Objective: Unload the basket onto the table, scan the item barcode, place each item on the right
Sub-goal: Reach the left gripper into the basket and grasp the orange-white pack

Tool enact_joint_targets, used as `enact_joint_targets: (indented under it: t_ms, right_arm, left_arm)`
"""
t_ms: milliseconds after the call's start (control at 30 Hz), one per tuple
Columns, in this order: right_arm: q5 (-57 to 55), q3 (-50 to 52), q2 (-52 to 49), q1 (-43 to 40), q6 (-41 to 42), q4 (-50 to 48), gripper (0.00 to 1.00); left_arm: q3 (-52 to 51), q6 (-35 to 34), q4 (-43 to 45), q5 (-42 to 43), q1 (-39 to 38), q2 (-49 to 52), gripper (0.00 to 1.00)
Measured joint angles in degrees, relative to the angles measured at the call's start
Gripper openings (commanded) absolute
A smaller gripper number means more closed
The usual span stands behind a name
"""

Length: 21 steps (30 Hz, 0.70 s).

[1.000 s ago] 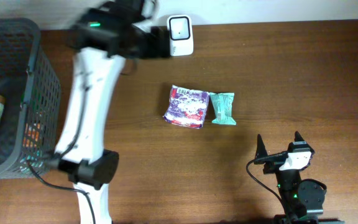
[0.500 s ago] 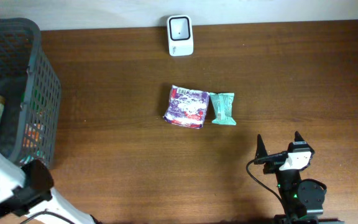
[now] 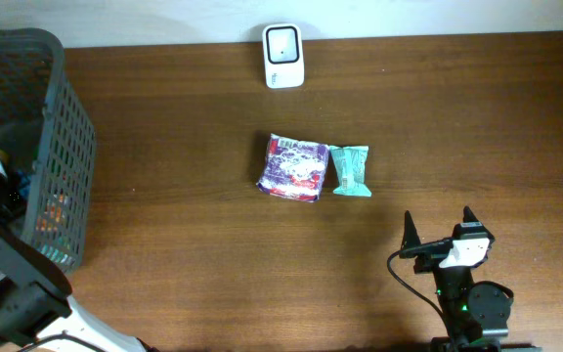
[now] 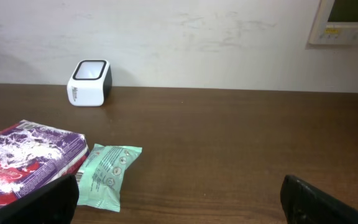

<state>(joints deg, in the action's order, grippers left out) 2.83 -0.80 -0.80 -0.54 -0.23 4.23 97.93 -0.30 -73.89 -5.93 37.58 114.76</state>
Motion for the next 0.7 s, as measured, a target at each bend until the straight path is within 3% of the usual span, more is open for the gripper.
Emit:
enact_joint_targets:
  t_ms: [100,300,367,433,533,600,700]
  right_arm:
    - [0.0,0.0,0.0,0.0,0.0,0.0,0.99]
    - [0.0,0.0,0.0,0.0,0.0,0.0,0.98]
    - [0.0,0.0,0.0,0.0,-0.1,0.0,0.99]
    - [0.0,0.0,0.0,0.0,0.0,0.0,0.99]
    - [0.0,0.0,0.0,0.0,0.0,0.0,0.99]
    - [0.0,0.0,0.0,0.0,0.0,0.0,0.99]
    - [0.0,0.0,0.0,0.0,0.0,0.0,0.99]
  left_arm:
    - [-6.3,3.3,6.3,1.8,0.1,0.1,0.73]
    - [-8.8,9.4,14.9,7.2,0.3,0.1,0.71]
    - [-8.9,11.2,16.3,8.6,0.7,0.1,0.62]
    - [-9.4,12.3,17.5,9.5,1.4,0.1,0.39]
    - [-11.0,13.4,17.8,10.1,1.7,0.1,0.22]
    - [-12.0,13.6,17.8,10.3,1.7,0.1,0.0]
    - [-12.4,13.0,17.7,10.5,1.7,0.0,0.0]
